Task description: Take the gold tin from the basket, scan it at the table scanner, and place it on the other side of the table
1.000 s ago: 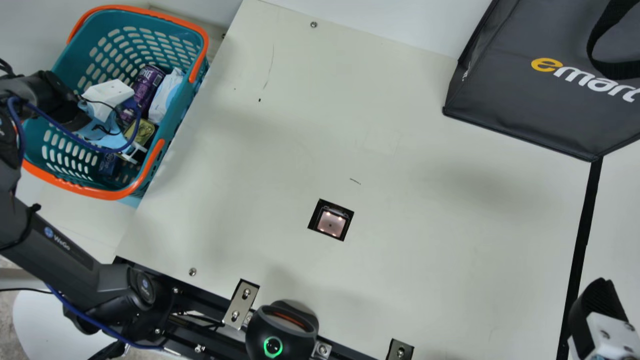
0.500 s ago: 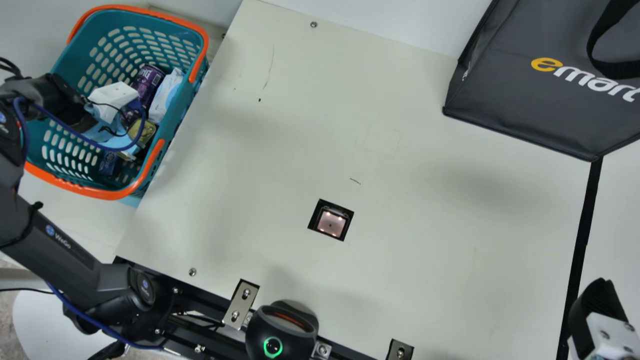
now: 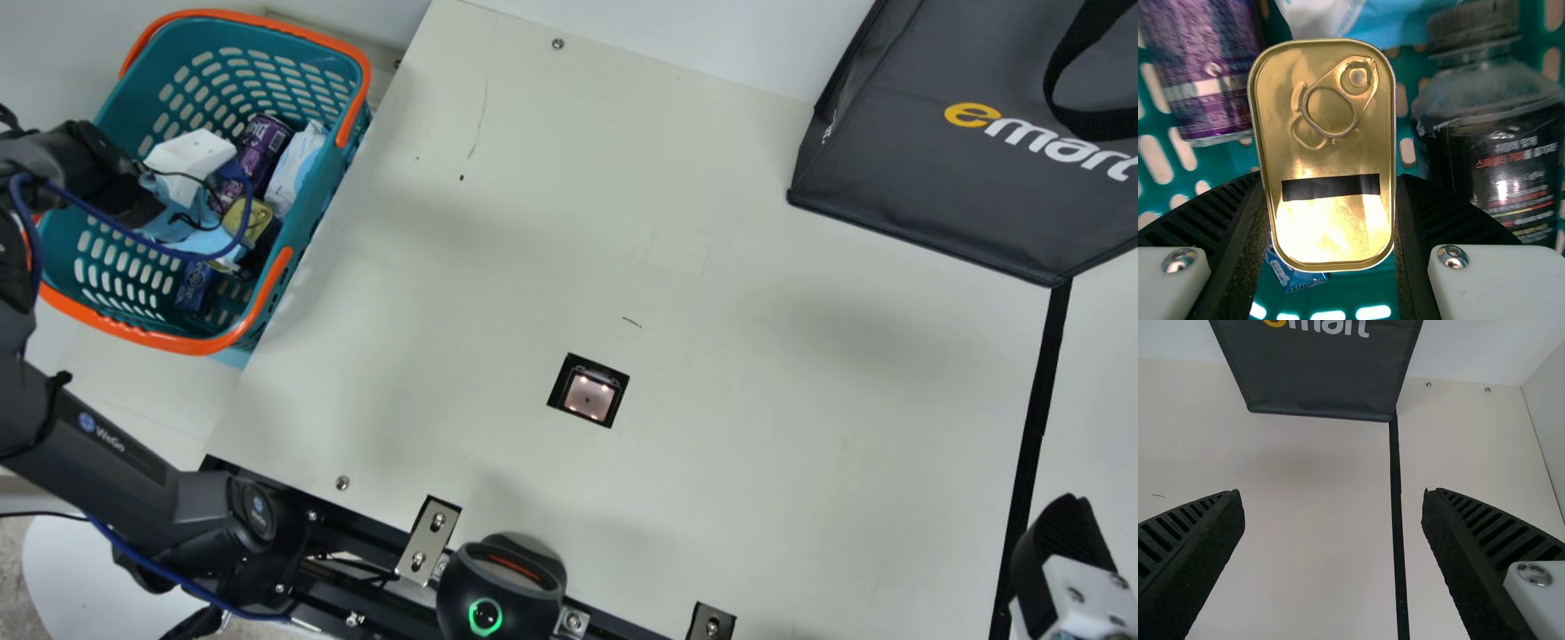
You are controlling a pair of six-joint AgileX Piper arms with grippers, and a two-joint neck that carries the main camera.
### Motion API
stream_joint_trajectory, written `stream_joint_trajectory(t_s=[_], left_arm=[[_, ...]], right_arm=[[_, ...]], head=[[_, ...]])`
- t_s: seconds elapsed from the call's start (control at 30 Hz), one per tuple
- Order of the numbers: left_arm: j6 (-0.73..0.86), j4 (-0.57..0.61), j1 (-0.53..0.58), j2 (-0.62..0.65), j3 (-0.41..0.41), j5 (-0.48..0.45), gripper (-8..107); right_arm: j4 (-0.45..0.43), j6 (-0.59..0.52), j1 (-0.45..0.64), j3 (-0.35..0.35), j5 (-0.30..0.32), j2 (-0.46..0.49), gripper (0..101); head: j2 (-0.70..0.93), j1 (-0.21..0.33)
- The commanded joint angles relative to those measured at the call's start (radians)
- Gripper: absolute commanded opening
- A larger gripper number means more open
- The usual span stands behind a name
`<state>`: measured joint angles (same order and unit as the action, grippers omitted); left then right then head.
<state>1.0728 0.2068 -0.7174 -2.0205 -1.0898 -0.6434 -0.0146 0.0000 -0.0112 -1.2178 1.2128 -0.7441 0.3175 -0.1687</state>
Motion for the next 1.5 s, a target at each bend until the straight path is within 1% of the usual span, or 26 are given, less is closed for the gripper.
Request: stream_joint_trajectory(t_s=[0.0, 0.33, 0.6, 1.47], left_arm=[[-0.001, 0.007, -0.003, 0.019, 0.001, -0.007, -8], [-0.029, 0.043, -0.015, 0.126, -0.004, -0.057, -8], [-0.070, 0.069, -0.016, 0.210, -0.023, -0.105, -8], [-0.279, 0.123, 0.058, 0.426, -0.148, -0.288, -8]], right_arm=[[0.000, 0.000, 0.000, 0.000, 0.000, 0.000, 95], [0.000, 0.000, 0.000, 0.000, 0.000, 0.000, 95], [0.000, 0.000, 0.000, 0.000, 0.000, 0.000, 95], [0.000, 0.000, 0.000, 0.000, 0.000, 0.000, 95]], head=[[0.004, 0.030], [0.004, 0.030], [0.004, 0.030], [0.004, 0.030]])
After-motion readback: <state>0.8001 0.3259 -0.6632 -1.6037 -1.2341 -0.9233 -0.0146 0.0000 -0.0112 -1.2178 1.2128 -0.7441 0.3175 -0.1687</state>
